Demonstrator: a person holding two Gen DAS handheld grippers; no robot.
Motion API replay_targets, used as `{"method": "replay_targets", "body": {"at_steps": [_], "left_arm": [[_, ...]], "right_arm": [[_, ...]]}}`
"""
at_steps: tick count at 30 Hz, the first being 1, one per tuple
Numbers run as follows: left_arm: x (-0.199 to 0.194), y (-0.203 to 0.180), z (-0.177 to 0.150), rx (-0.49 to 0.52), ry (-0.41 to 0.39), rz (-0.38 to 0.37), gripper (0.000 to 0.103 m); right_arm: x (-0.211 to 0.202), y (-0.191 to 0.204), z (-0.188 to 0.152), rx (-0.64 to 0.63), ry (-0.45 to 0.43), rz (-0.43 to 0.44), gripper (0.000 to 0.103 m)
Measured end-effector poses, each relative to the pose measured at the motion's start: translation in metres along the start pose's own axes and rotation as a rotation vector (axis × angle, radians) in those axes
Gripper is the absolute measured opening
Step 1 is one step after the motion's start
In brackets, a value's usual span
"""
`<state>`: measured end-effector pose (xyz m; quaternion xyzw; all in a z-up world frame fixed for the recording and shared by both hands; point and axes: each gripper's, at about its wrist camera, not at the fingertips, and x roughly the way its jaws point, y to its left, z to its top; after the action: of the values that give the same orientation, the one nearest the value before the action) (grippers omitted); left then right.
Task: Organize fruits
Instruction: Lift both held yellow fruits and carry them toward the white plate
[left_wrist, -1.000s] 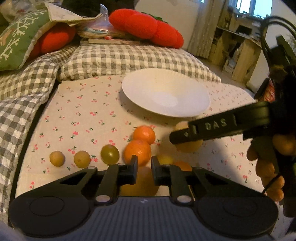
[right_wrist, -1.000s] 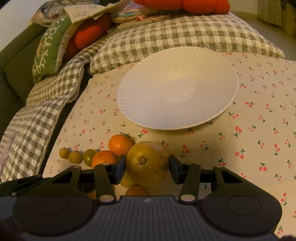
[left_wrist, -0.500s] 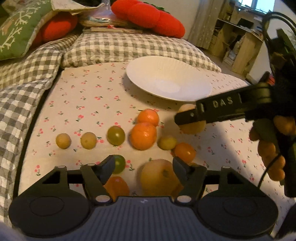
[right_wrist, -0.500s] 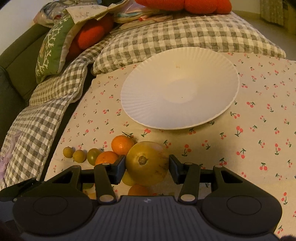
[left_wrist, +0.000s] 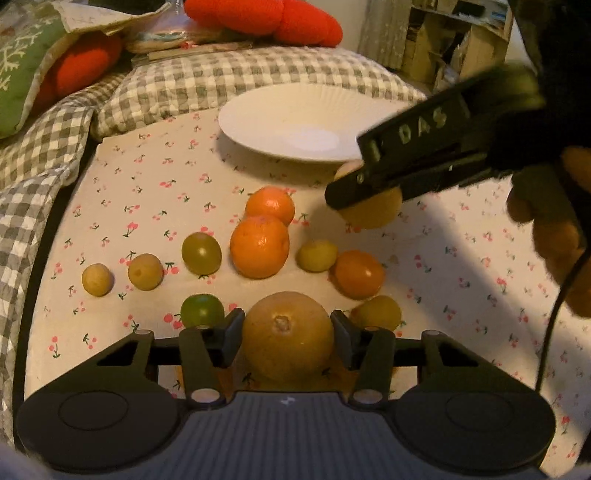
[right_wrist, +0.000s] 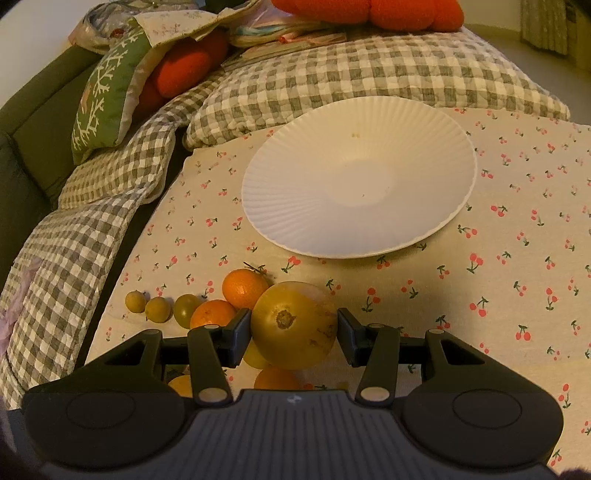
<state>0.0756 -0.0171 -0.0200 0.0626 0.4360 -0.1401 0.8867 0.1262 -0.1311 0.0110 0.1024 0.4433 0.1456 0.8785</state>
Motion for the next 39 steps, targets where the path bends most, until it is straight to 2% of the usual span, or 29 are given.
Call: {"method": "replay_targets", "body": {"at_steps": [8, 25, 33, 36, 39], "left_arm": [[-0.003, -0.001, -0.001, -0.02, -0.006, -0.001, 0.043], [-0.032, 0.019, 0.018, -0.128, -0.147, -0.033, 0.043], [-0.03, 0.023, 0.043, -0.153, -0.16, -0.058, 0.043], [-0.026, 0.019, 0.051, -0.138, -0.162, -0.06, 0.043], [-0.019, 0.014, 0.064, -0.12, -0.165, -0.05, 0.043]], "right_arm": [[-0.005, 0.0, 0.0, -0.005, -0.022, -0.005, 0.045], [-0.018, 0.0, 0.006, -0.026, -0.086, 0.015, 0.045], [-0.024, -0.01, 0.017, 0.001, -0.135, 0.042, 0.045], [-0.025, -0.011, 0.02, -0.001, -0.139, 0.056, 0.045], [-0.031, -0.019, 0.026, 0.009, -0.18, 0.064, 0.045]]}}
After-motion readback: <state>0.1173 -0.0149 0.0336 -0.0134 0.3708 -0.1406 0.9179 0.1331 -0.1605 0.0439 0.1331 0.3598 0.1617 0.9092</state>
